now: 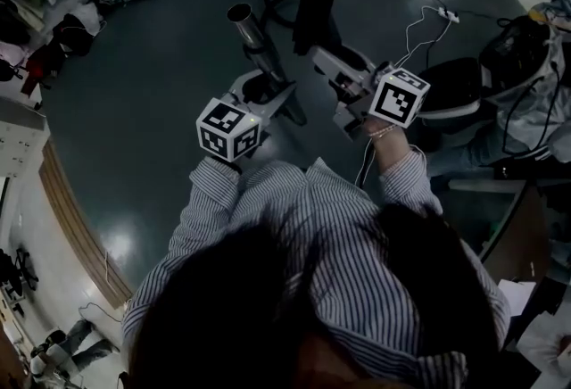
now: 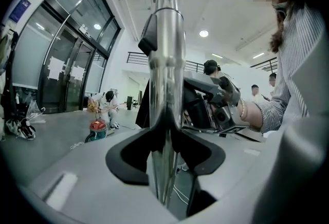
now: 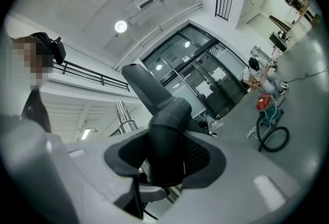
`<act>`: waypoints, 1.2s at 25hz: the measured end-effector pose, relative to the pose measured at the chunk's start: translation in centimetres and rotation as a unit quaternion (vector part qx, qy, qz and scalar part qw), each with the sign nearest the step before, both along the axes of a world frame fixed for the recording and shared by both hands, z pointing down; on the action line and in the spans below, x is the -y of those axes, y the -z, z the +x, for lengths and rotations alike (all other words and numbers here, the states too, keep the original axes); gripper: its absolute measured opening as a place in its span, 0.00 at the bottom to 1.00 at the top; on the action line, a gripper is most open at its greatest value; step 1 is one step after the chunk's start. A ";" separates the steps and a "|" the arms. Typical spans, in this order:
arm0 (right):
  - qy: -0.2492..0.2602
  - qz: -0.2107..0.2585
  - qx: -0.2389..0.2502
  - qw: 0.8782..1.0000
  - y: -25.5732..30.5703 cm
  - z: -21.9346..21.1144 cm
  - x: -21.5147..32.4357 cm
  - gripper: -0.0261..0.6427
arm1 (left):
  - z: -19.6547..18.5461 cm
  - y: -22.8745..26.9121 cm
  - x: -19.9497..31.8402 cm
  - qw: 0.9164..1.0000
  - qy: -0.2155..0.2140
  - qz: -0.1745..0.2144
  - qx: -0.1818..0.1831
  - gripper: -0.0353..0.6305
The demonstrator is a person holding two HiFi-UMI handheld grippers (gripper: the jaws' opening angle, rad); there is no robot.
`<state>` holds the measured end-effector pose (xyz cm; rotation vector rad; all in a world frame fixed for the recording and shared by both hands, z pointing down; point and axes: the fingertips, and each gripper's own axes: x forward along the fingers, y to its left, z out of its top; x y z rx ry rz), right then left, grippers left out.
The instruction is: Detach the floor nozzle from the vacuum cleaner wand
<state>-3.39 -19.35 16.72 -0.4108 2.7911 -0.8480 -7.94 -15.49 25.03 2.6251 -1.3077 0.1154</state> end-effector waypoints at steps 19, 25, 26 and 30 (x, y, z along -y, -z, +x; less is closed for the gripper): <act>-0.010 -0.013 -0.029 0.999 -2.8 1.2 -1.1 0.31 | 0.2 -1.4 -1.4 1.000 0.002 -0.013 0.022 0.32; -0.015 -0.004 -0.032 0.999 -2.7 1.2 -1.5 0.31 | 1.0 -2.3 -1.5 0.999 -0.012 -0.020 0.038 0.32; -0.018 -0.005 -0.033 0.999 -2.8 1.4 -1.5 0.31 | 1.2 -2.5 -1.5 0.999 -0.013 -0.021 0.039 0.32; -0.025 -0.006 -0.032 0.999 -2.4 1.7 -1.3 0.31 | 1.4 -2.1 -1.4 0.999 -0.016 -0.021 0.038 0.32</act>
